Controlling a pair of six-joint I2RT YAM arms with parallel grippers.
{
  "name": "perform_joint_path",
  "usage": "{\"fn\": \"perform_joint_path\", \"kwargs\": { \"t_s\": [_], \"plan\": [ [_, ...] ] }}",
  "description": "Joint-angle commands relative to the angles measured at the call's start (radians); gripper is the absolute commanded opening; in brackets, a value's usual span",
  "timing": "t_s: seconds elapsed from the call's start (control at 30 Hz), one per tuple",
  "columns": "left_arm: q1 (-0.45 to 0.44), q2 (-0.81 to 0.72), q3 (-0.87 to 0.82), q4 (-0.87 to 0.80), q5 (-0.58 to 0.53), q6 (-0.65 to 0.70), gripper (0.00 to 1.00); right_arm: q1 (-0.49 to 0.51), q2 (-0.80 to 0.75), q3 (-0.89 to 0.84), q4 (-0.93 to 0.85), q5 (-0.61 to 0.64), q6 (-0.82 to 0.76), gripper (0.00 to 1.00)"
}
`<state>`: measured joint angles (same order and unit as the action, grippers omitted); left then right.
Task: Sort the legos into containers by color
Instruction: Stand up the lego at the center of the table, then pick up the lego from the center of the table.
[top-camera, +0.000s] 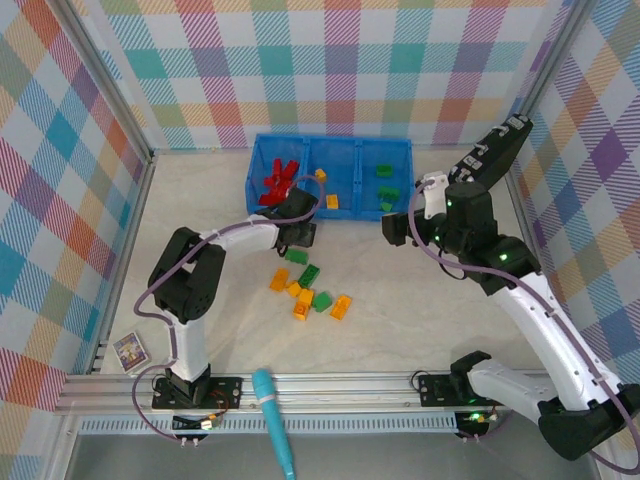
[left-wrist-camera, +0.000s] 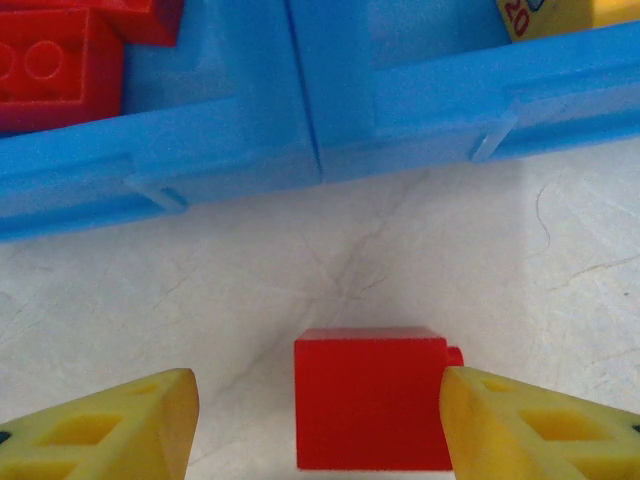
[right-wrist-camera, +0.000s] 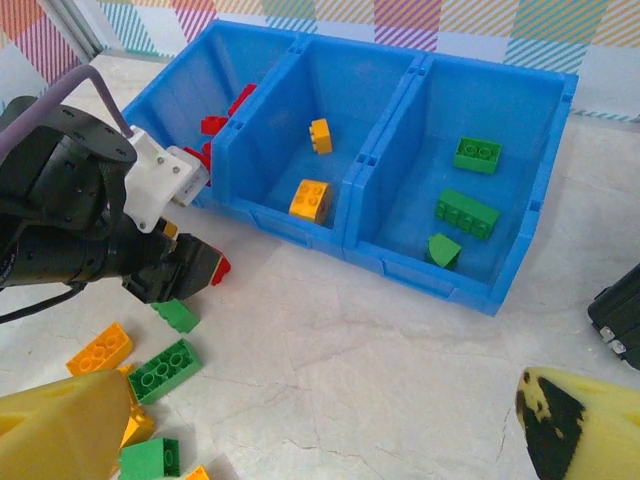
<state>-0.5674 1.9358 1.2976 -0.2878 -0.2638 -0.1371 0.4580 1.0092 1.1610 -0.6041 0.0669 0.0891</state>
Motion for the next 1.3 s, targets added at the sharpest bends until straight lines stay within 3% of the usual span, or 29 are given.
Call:
{"fn": "perform_joint_path", "kwargs": {
  "t_s": [0.0,0.53,0.9,1.27],
  "plan": [
    [-0.006,0.039,0.033,-0.006,0.022,0.013,0.65,-0.004,0.008,0.009,0.004,0.005,-0.001,0.99],
    [-0.006,0.127,0.094,-0.027,0.075,-0.005,0.63,-0.004,0.035,0.001,0.013,0.019,-0.019,0.99],
    [-0.005,0.125,0.120,-0.065,0.074,-0.018,0.25,-0.004,0.036,-0.012,0.018,0.031,-0.025,0.99],
    [0.059,-0.076,0.194,-0.110,0.001,0.007,0.21,-0.003,0.044,-0.035,0.029,0.023,-0.020,0.99]
  ]
}}
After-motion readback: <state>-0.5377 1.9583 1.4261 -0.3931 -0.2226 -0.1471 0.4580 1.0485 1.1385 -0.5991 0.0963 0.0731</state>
